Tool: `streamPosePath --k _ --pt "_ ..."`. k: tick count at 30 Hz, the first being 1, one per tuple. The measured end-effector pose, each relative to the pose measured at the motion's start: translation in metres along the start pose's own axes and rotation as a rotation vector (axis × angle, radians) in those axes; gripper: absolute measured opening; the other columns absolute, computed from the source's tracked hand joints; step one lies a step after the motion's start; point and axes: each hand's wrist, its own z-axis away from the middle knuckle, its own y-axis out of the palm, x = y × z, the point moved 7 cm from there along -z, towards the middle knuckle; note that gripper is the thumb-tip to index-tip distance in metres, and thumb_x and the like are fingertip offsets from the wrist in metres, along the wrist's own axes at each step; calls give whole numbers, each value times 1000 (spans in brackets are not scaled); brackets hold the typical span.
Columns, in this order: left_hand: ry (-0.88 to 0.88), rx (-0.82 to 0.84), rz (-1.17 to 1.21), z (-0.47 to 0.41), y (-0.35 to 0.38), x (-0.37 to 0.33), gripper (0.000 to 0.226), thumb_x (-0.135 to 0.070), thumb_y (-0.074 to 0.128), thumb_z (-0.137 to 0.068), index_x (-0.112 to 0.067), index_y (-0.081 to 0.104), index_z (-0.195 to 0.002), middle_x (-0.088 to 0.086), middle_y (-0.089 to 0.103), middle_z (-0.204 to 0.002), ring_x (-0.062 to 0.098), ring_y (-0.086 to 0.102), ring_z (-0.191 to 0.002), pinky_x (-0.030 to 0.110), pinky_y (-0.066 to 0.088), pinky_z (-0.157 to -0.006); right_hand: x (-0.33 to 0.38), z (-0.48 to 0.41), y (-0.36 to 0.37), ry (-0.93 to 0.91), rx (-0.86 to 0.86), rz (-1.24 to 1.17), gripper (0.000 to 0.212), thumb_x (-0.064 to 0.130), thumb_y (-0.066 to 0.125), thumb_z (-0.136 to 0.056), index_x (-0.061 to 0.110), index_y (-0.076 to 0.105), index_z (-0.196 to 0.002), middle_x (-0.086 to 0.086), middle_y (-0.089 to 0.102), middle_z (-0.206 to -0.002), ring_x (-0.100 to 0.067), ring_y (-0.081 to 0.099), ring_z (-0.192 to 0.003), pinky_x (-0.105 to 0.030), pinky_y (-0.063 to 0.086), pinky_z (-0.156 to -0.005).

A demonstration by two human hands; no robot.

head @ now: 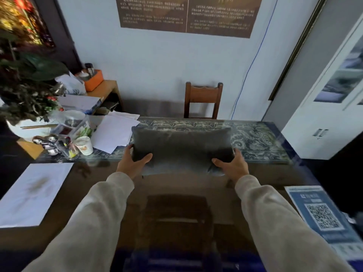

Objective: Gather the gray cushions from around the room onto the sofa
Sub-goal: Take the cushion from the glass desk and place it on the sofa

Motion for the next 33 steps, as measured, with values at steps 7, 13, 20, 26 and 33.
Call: streamPosePath --k 7,13,20,26,33 --pt "77 -43 80 61 -41 -26 88 -40 83 -86 -13 34 -154 3 57 -134 29 59 -122 48 52 -103 25 68 -38 -95 -75 -33 91 41 96 -72 14 53 -147 -9 64 -140 -35 60 -129 -52 51 -110" --pt "120 -73 78 120 -72 -52 79 -37 84 -85 -12 44 -148 1 57 -128 26 59 -112 42 53 -95 48 113 -69 -163 -34 -106 96 39 100 -66 12 53 -145 -7 66 -137 -31 64 -123 -51 56 -105" --pt "109 -157 152 161 -91 -64 81 -30 87 -83 -10 44 -149 14 58 -144 42 61 -124 61 53 -101 68 129 -92 -276 38 -136 96 74 85 -53 16 73 -128 -3 77 -119 -27 73 -109 -49 59 -101" --pt "96 -246 151 205 -79 -69 73 -26 87 -84 -7 48 -142 16 63 -135 37 65 -116 54 55 -95 57 126 -109 -365 106 -103 83 68 87 -64 21 70 -131 5 75 -119 -22 70 -110 -45 57 -102" --pt "58 -392 108 268 -65 -54 60 -20 86 -85 -6 53 -133 11 65 -114 27 64 -95 36 51 -74 42 123 -109 -389 246 -163 77 69 90 -53 28 75 -117 14 76 -110 -12 71 -102 -38 60 -95"
